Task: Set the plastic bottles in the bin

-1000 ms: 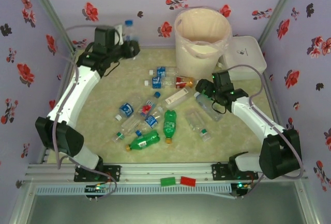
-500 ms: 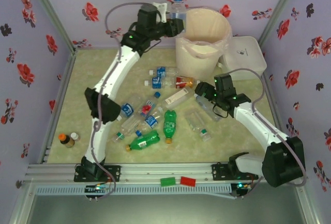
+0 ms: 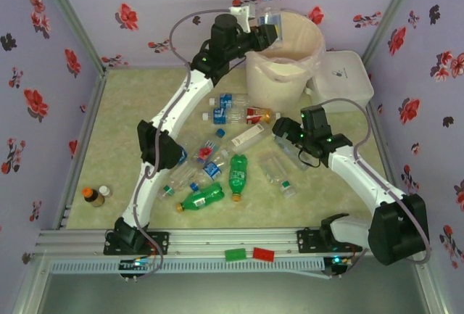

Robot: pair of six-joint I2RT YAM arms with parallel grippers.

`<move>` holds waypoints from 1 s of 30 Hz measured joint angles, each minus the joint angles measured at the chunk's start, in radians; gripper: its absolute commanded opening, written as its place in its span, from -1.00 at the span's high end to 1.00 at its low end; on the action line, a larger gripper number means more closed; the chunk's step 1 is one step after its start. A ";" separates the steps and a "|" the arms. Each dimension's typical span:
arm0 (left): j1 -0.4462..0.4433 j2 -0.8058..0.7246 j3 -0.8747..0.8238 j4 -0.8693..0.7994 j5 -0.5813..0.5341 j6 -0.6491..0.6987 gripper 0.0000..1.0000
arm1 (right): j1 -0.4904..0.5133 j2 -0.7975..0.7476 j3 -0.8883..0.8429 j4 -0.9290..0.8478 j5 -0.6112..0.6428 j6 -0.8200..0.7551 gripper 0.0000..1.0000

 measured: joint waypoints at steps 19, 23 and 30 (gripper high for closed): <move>-0.001 0.080 0.074 0.024 -0.060 0.006 -0.99 | 0.000 -0.092 -0.034 -0.008 -0.031 0.000 -0.99; -0.001 0.077 0.074 0.017 -0.059 0.010 -0.99 | 0.000 -0.092 -0.034 -0.009 -0.031 0.000 -0.99; -0.001 0.016 0.039 -0.029 -0.054 0.024 -1.00 | 0.000 -0.092 -0.033 -0.017 -0.032 -0.001 -0.99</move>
